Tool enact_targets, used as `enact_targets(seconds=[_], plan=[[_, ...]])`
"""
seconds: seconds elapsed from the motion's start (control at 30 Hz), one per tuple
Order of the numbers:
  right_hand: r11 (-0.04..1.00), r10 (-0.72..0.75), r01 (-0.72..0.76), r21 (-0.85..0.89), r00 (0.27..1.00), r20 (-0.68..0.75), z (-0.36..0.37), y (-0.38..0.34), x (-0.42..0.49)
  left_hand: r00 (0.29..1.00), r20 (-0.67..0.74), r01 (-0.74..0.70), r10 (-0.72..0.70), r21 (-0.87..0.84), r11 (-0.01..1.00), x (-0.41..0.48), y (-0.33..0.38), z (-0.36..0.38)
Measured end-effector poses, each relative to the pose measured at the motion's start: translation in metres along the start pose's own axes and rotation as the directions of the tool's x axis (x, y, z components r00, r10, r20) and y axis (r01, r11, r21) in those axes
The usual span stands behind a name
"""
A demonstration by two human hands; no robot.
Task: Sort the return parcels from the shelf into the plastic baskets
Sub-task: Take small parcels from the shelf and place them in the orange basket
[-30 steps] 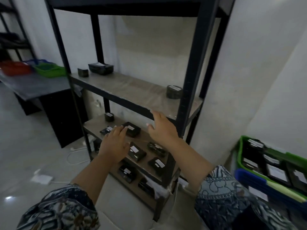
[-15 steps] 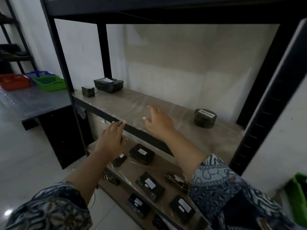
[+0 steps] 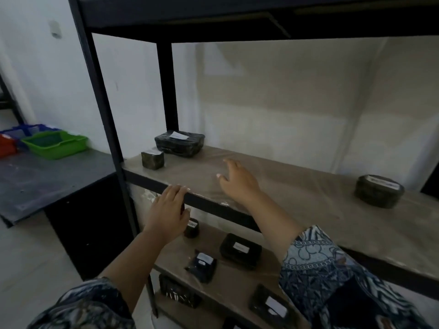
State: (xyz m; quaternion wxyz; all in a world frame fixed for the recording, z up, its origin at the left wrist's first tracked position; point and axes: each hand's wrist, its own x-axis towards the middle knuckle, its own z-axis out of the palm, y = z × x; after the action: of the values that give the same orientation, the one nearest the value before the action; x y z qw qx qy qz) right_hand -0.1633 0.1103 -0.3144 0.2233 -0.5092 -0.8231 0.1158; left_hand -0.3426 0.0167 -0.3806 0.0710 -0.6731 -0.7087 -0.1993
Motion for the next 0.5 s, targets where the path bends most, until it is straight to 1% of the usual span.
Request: enact_targets(seconds=[0.13,0.23,0.33,0.5], plan=[[0.997,0.071,-0.071,0.021,0.997,0.011,0.031,-0.050,0.027,0.994,0.039,-0.106,0.106,-0.001,0.994,0.009,-0.065,-0.004],[0.992,0.109,-0.108,0.060,0.994,-0.011,0.051,-0.093,0.052,0.986,0.032,-0.165,0.164,0.003,0.986,0.024,-0.115,-0.012],[0.985,0.151,-0.147,0.091,0.988,-0.032,0.069,-0.124,0.071,0.983,0.031,-0.181,0.180,0.000,0.984,0.041,-0.148,-0.011],[0.980,0.192,-0.189,0.064,0.981,-0.041,0.091,-0.147,0.096,0.977,0.058,-0.204,0.208,-0.058,0.977,0.065,-0.177,0.002]])
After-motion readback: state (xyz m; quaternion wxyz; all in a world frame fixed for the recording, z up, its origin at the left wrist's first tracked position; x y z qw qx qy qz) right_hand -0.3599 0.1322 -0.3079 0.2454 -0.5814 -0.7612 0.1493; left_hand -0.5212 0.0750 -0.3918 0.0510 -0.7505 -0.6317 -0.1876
